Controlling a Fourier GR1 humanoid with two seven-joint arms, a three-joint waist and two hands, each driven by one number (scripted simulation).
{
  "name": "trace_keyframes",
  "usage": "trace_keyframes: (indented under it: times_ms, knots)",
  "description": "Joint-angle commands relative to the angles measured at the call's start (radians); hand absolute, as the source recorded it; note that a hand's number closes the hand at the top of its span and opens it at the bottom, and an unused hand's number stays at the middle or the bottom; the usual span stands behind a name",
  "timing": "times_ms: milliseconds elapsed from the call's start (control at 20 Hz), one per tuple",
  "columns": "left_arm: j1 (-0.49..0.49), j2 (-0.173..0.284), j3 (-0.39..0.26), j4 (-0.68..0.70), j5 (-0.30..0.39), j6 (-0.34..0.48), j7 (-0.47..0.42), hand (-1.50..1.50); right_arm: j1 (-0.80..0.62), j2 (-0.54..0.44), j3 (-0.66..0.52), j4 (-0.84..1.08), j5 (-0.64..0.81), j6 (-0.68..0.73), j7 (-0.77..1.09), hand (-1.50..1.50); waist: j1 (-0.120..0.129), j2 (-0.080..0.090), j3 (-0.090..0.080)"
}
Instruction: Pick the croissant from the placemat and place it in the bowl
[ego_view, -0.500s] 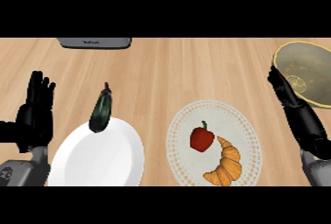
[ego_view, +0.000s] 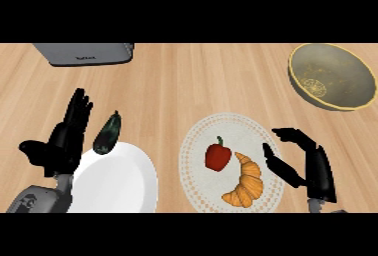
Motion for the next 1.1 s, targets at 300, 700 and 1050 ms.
trace_keyframes:
  times_ms: [300, 700, 1050]
  knots:
    - [-0.031, -0.034, -0.068, 0.008, -0.024, -0.025, 0.048, 0.00, 0.306, 0.325, 0.265, -0.201, 0.358, -0.632, -0.169, -1.50, 0.028, 0.002, 0.004]
    - [-0.062, -0.039, -0.089, -0.023, -0.043, -0.032, 0.098, 0.00, 0.528, 0.329, 0.233, -0.422, 0.770, -0.501, 0.232, -1.50, 0.050, 0.015, 0.000]
    - [-0.064, -0.062, -0.094, -0.020, -0.059, -0.030, 0.091, 0.00, 0.588, 0.330, 0.291, -0.613, 0.953, -0.197, 0.615, -1.50, 0.061, 0.017, 0.001]
